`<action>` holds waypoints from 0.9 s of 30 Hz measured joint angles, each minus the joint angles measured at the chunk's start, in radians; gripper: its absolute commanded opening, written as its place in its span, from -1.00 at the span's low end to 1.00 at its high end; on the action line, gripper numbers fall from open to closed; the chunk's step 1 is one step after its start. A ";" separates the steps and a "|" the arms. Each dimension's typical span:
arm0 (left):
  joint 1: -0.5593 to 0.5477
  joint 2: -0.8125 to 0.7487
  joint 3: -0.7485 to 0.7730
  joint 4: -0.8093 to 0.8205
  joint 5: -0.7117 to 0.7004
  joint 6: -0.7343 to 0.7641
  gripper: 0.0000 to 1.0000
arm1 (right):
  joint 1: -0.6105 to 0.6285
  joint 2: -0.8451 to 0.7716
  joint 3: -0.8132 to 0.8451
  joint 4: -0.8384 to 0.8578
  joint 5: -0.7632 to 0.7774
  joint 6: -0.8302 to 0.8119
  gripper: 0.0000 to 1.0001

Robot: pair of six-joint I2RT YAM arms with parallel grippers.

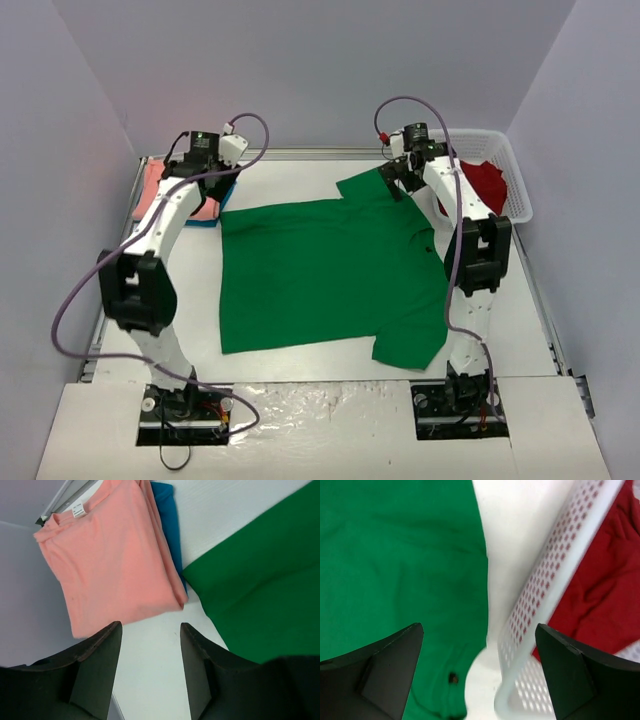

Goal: Fold and stack the t-shirts
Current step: Flatten out the tshirt

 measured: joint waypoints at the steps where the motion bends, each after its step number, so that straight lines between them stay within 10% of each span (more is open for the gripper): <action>1: -0.005 -0.053 -0.037 0.002 0.002 -0.002 -0.02 | 0.002 -0.046 -0.043 0.009 -0.005 0.000 0.77; 4: -0.017 -0.175 -0.119 0.014 0.018 -0.005 -0.02 | 0.011 -0.165 -0.138 0.026 -0.032 0.001 0.61; 9: -0.030 -0.309 -0.286 0.020 0.062 -0.018 -0.07 | 0.022 -0.269 -0.233 0.047 -0.113 -0.002 -1.00; 18: -0.031 -0.333 -0.512 0.046 0.113 -0.082 -0.65 | 0.060 -0.118 -0.167 0.033 -0.158 0.010 -1.00; 27: -0.054 -0.307 -0.516 0.097 0.128 -0.122 -0.68 | 0.081 0.155 0.108 0.006 -0.166 0.027 -1.00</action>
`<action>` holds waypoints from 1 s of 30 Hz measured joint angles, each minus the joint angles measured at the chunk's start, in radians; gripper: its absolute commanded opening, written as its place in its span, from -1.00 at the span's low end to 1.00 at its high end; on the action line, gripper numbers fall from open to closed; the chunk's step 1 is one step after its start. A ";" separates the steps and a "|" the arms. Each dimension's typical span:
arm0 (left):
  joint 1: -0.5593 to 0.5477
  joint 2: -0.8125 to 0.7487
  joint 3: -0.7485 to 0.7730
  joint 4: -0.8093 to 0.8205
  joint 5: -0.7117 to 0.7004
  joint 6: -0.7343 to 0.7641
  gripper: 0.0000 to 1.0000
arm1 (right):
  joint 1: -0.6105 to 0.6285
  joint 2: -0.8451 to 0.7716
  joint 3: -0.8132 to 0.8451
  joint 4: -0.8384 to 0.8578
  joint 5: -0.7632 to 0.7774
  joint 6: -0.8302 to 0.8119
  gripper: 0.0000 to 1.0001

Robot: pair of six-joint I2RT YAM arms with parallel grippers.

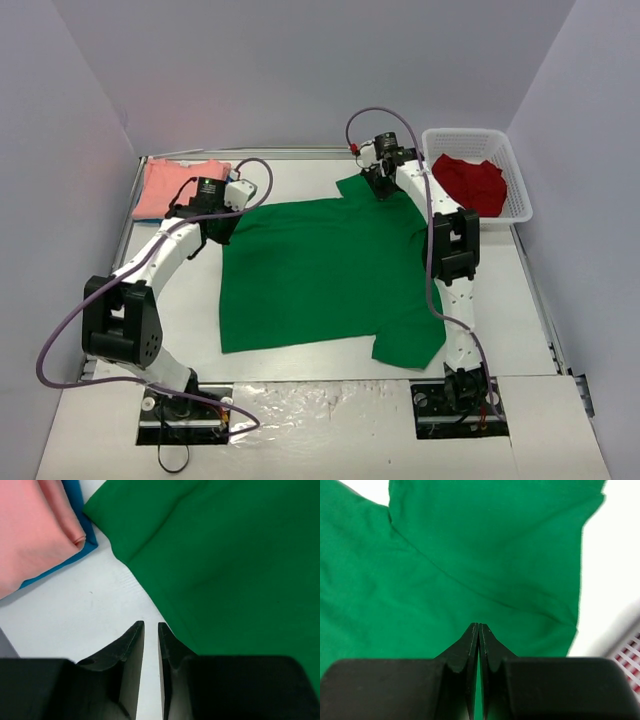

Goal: Fold and stack the t-shirts
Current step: Flatten out the tshirt

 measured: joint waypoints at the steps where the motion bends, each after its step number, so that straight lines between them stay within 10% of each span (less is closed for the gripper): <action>1: -0.003 0.009 0.000 0.003 0.001 -0.003 -0.84 | 0.002 0.019 0.013 -0.002 0.001 0.001 -1.00; 30: -0.086 0.411 0.169 -0.016 -0.016 -0.093 -0.95 | 0.006 0.138 0.074 -0.011 0.069 0.024 -1.00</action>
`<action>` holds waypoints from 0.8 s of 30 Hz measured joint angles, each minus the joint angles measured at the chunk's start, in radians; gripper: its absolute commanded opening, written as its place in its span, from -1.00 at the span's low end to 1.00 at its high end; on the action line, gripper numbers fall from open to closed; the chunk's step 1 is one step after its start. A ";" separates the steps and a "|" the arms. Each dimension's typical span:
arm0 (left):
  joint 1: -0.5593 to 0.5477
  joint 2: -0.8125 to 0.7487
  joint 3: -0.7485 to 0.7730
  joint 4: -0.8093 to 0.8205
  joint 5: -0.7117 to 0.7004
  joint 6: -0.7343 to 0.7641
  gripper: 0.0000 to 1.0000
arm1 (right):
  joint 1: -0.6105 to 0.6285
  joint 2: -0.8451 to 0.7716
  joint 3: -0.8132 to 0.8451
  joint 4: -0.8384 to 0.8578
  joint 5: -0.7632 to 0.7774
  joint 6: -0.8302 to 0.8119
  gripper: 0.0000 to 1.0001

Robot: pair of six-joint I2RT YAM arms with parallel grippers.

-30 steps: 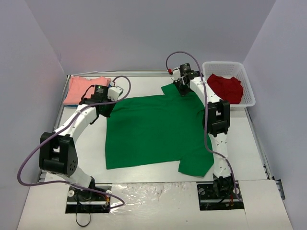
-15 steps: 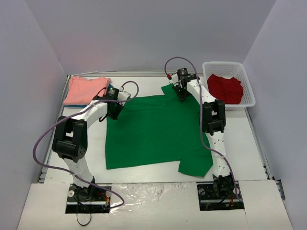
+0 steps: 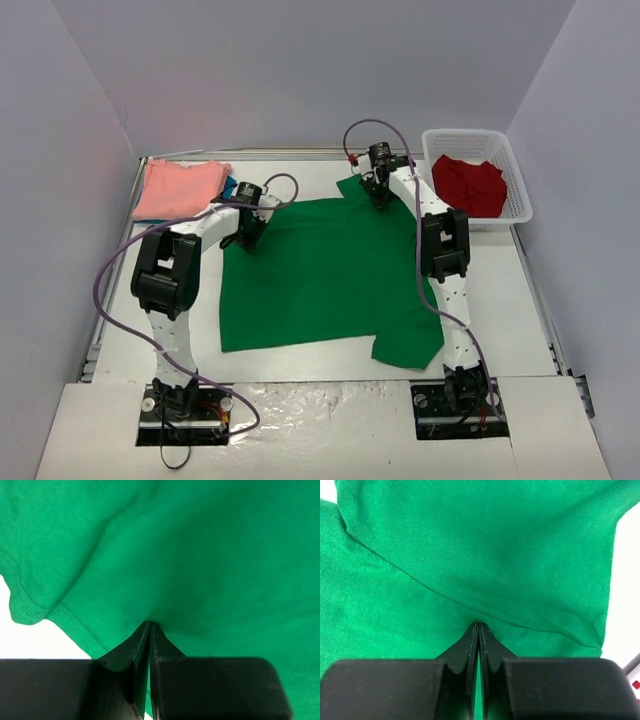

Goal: Fold and stack the t-shirts
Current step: Flatten out the tshirt

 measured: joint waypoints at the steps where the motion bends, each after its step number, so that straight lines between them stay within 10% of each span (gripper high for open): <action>1: 0.002 0.012 0.019 -0.013 0.000 -0.004 -0.95 | 0.000 0.000 0.000 0.000 0.003 0.000 -1.00; 24: 0.026 0.283 0.457 -0.182 -0.008 -0.016 -0.95 | -0.045 0.123 0.204 -0.001 0.093 0.014 -1.00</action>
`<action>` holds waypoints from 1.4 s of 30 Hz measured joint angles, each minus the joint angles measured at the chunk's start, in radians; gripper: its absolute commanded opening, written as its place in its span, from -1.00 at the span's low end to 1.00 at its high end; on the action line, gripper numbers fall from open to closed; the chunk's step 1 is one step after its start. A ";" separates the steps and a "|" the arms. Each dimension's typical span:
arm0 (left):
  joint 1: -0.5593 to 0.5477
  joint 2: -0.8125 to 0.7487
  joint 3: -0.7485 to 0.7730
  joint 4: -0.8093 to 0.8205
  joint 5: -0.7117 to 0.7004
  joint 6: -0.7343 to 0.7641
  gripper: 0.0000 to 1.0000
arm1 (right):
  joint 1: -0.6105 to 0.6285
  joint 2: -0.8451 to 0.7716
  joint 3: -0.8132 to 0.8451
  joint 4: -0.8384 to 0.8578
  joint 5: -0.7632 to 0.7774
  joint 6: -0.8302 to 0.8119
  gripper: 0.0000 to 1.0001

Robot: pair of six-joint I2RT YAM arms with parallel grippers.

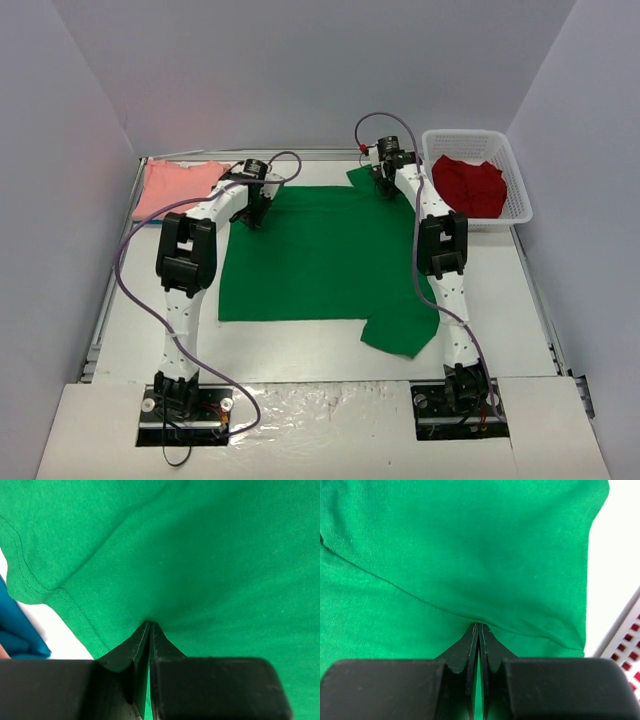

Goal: Fold and stack the t-shirts
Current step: Flatten out the tshirt

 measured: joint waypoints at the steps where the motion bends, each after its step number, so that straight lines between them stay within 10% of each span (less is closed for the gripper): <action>1: 0.000 0.012 0.021 -0.006 0.000 0.000 -0.95 | -0.003 0.007 0.014 0.000 0.000 0.000 -1.00; 13: 0.001 0.133 0.228 -0.055 -0.012 0.003 -0.95 | -0.010 0.033 0.048 0.037 0.013 -0.016 -1.00; 27: 0.001 0.051 0.091 -0.004 -0.015 0.014 -0.92 | 0.014 0.010 0.006 0.066 0.004 -0.053 -0.91; 34: -0.001 -0.117 -0.013 -0.033 -0.002 0.042 -0.47 | 0.061 -0.206 -0.192 0.063 -0.001 -0.062 -0.82; 36: -0.005 -0.199 -0.039 -0.038 -0.003 0.049 -0.41 | 0.069 -0.300 -0.254 0.069 -0.001 -0.064 -0.43; 42: -0.021 -0.515 -0.261 0.016 -0.018 0.135 -0.39 | 0.084 -0.686 -0.620 0.112 -0.034 -0.088 -0.16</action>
